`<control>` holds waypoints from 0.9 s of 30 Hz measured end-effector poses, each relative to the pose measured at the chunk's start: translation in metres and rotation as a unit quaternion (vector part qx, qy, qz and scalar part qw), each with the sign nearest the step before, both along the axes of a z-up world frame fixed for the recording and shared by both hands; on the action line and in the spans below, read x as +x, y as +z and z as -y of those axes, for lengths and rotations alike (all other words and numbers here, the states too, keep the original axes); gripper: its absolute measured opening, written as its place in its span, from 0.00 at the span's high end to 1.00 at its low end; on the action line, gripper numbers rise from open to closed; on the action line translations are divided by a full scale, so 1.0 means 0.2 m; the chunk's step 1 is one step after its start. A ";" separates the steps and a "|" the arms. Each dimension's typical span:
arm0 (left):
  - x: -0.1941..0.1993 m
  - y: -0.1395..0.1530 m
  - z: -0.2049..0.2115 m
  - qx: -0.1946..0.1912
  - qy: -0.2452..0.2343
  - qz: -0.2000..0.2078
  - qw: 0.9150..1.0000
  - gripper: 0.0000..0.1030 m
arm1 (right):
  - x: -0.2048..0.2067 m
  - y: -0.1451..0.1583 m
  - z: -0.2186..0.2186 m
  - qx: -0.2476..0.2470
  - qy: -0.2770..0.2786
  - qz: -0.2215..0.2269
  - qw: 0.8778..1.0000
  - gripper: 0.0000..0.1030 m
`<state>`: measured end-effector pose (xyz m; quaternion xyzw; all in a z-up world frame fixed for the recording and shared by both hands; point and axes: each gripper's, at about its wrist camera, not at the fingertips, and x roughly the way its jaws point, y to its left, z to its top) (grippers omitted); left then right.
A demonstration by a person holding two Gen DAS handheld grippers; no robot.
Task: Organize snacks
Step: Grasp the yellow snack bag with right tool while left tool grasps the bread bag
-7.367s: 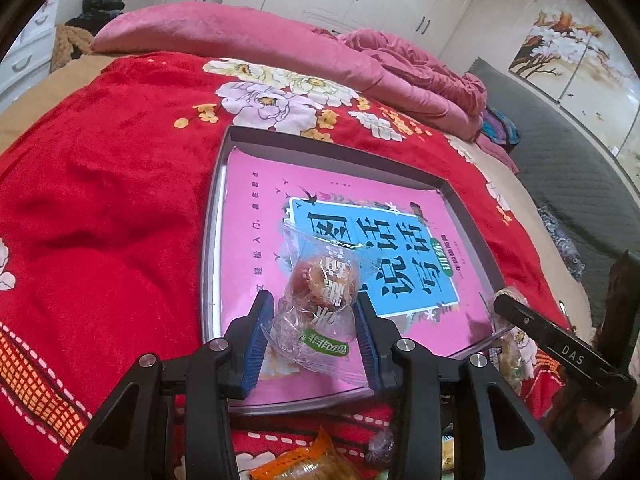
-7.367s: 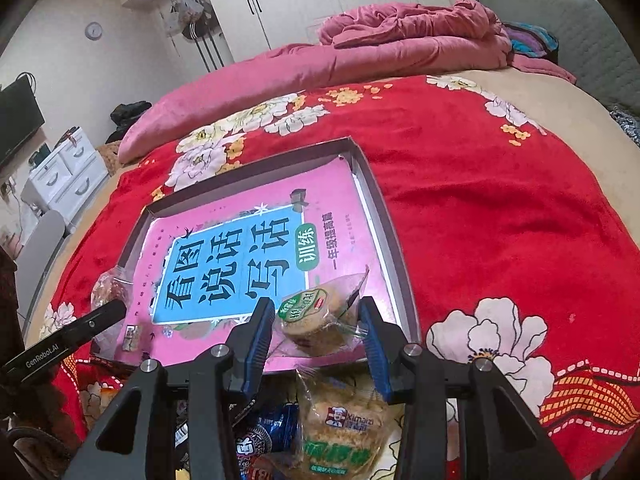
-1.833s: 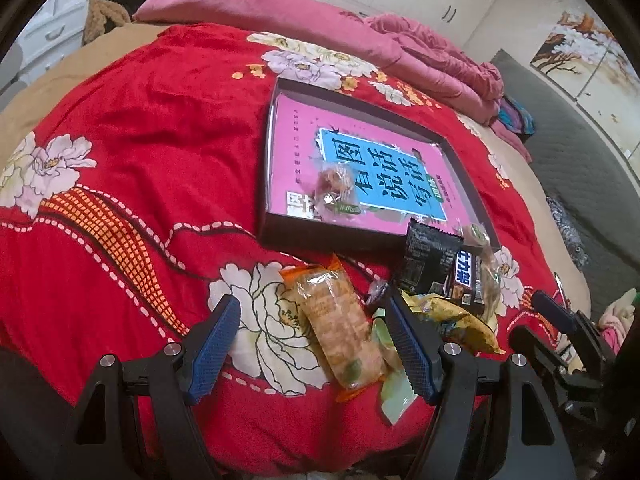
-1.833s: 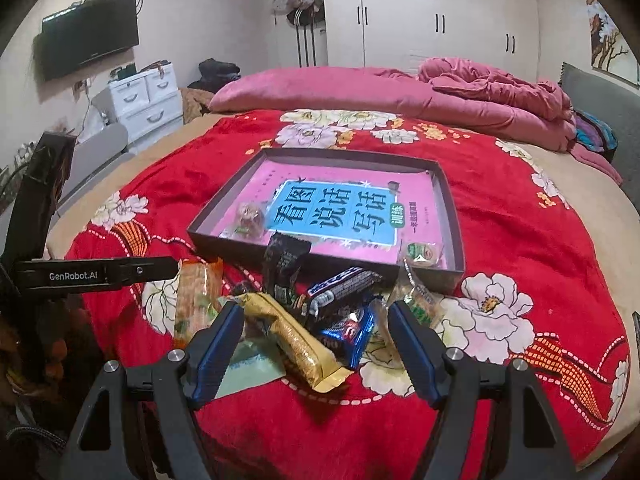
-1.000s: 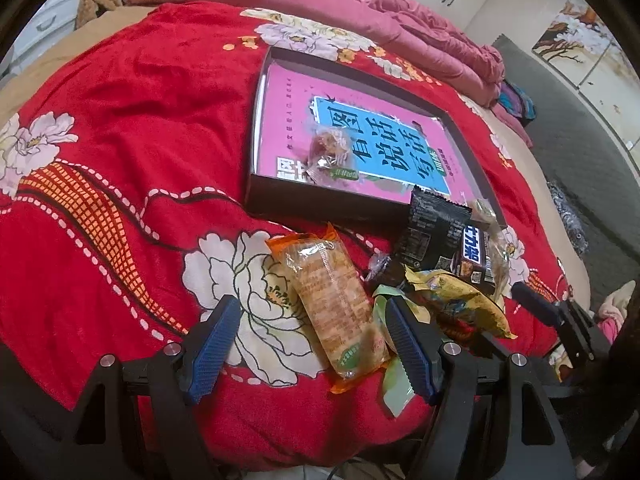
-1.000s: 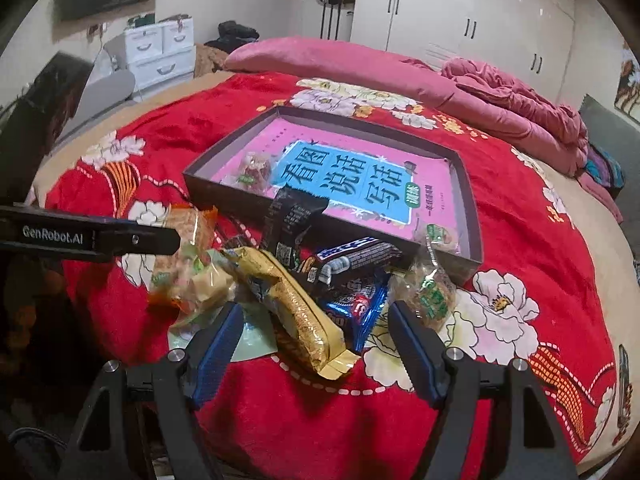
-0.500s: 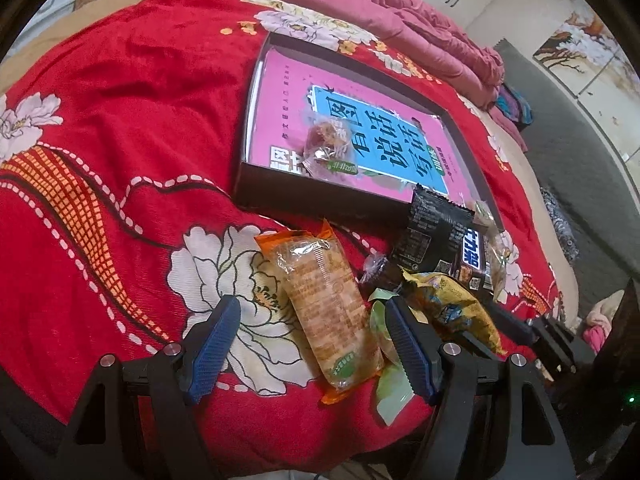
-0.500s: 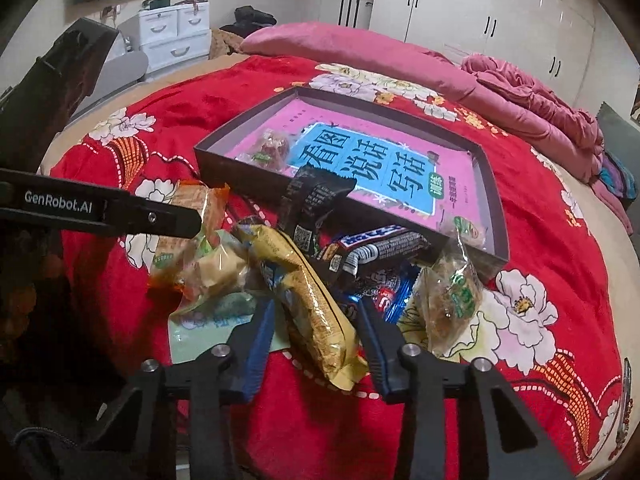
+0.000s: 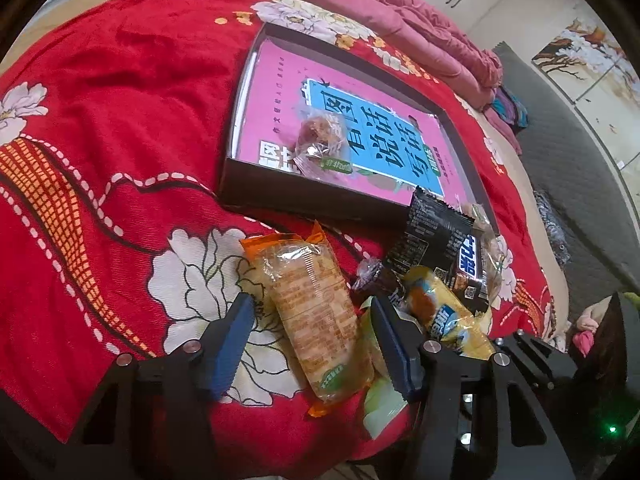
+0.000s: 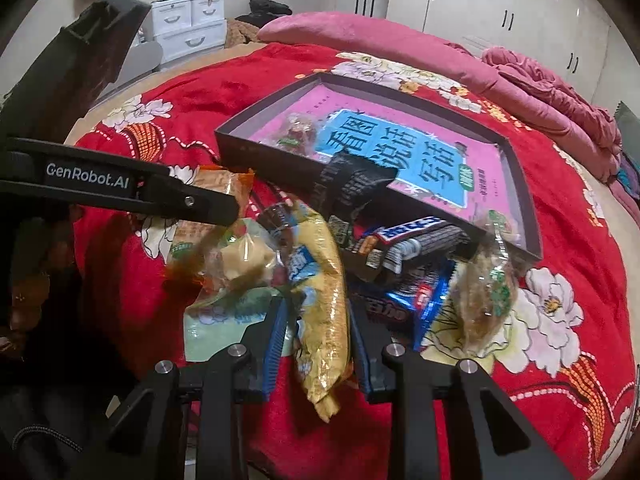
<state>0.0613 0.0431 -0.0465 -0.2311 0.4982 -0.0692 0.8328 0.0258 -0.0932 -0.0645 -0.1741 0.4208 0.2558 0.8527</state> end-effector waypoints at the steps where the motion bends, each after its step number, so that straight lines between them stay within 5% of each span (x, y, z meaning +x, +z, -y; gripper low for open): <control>1: 0.01 0.00 0.00 0.000 0.000 -0.001 1.000 0.40 | 0.01 -0.01 -0.01 0.000 0.001 -0.002 1.000 0.70; 11: 0.08 -0.04 0.00 -0.006 0.010 -0.013 1.000 0.42 | 0.05 -0.03 0.02 0.027 -0.007 -0.023 0.999 0.78; 15: 0.09 -0.05 0.00 0.016 0.011 -0.017 1.000 0.56 | 0.05 -0.02 0.04 0.036 -0.009 -0.025 0.999 0.79; 27: 0.05 -0.01 -0.03 0.007 0.002 0.005 1.000 0.64 | 0.03 0.07 0.11 0.091 -0.027 -0.020 0.995 0.80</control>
